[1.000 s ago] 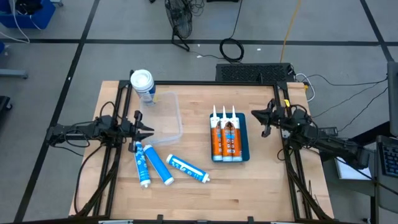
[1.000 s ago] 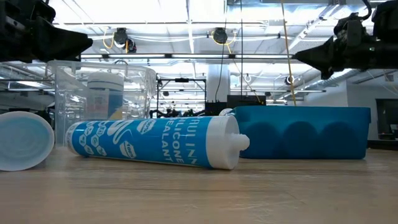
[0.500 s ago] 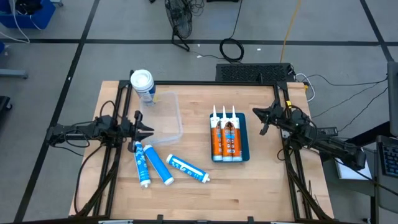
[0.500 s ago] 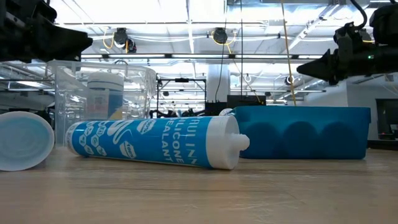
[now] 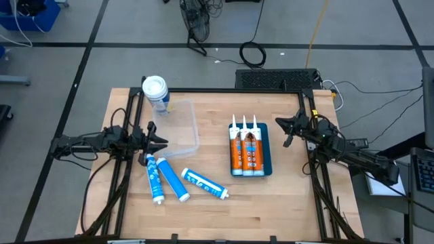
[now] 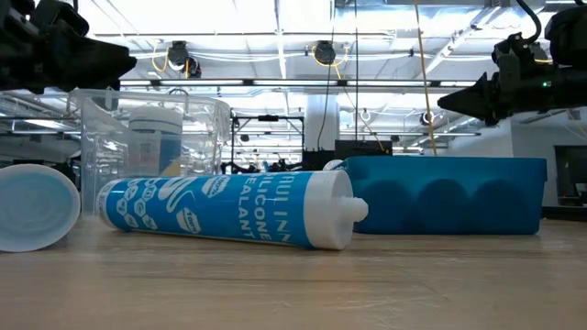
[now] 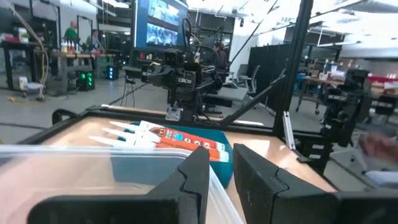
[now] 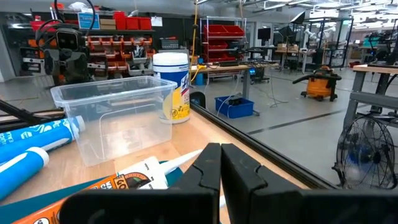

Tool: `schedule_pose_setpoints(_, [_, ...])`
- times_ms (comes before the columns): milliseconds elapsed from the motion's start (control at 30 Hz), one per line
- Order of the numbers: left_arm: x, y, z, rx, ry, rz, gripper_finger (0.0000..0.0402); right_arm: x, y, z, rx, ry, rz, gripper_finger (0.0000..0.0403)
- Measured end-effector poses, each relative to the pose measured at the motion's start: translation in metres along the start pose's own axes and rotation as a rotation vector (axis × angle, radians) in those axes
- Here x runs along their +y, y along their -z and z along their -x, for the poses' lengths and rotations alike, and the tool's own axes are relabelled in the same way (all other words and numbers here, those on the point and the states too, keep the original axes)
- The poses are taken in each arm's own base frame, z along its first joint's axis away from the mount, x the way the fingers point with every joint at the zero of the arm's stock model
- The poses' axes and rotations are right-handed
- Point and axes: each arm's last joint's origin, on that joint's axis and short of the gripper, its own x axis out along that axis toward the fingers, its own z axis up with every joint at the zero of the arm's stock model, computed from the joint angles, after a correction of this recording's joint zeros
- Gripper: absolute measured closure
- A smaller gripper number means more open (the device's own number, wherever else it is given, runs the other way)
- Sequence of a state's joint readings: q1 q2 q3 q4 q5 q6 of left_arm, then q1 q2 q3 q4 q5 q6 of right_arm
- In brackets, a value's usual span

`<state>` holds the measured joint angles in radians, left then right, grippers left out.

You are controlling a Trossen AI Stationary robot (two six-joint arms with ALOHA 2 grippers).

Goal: Pick & place silicon tubes, Sealant and Lysol wipes
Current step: Put the left blue sealant into the transparent bin

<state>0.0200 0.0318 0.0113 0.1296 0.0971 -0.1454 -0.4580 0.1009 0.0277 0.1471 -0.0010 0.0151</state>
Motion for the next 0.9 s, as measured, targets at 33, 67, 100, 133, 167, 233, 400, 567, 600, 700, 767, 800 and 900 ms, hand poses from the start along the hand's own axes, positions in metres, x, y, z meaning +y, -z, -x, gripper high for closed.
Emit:
schedule_pose_setpoints(33, [0.0,0.0,0.0,0.0,0.0,0.007,0.0325,0.0,0.0,0.0,0.0,0.0,0.0,0.0403])
schedule_pose_setpoints(67, [0.0,0.0,0.0,0.0,0.0,0.007,0.0325,0.0,0.0,0.0,0.0,0.0,0.0,0.0403])
schedule_pose_setpoints(100, [0.0,0.0,0.0,-0.001,0.0,0.008,0.0325,0.0,0.0,0.0,0.0,0.0,0.0,0.0403])
schedule_pose_setpoints(133, [0.0,-0.001,0.0,-0.006,0.004,0.016,0.0325,0.0,0.0,0.0,-0.001,0.0,0.0,0.0403])
schedule_pose_setpoints(167, [-0.001,-0.003,0.0,-0.025,0.016,0.037,0.0325,0.0,0.0,0.0,-0.001,0.0,0.0,0.0403])
schedule_pose_setpoints(233, [-0.003,-0.011,0.001,-0.081,0.057,0.123,0.0325,0.0,0.0,0.0,-0.001,0.0,0.0,0.0403])
schedule_pose_setpoints(400, [-0.011,-0.035,-0.004,-0.012,0.026,0.23,0.0325,0.0,0.0,0.0,-0.001,0.0,0.0,0.0403])
schedule_pose_setpoints(567, [-0.026,-0.052,-0.036,0.3,-0.112,0.273,0.0325,0.0,0.0,0.0,-0.002,0.0,0.0,0.0403])
schedule_pose_setpoints(600, [-0.032,-0.057,-0.045,0.386,-0.121,0.281,0.0325,0.0,0.0,0.0,-0.002,0.0,0.001,0.0403])
schedule_pose_setpoints(700, [-0.055,-0.068,-0.074,0.634,-0.133,0.318,0.0325,0.0,0.0,0.0,-0.002,0.0,0.001,0.0403])
schedule_pose_setpoints(767, [-0.075,-0.078,-0.092,0.763,-0.149,0.373,0.0325,0.0,0.0,0.0,-0.002,0.0,0.0,0.0403])
schedule_pose_setpoints(800, [-0.086,-0.083,-0.102,0.818,-0.162,0.402,0.0325,0.0,0.0,0.0,-0.002,0.0,0.001,0.0403])
schedule_pose_setpoints(900, [-0.119,-0.094,-0.122,1.002,-0.277,0.502,0.0334,0.0,0.0,0.0,-0.002,0.0,0.0,0.0403])
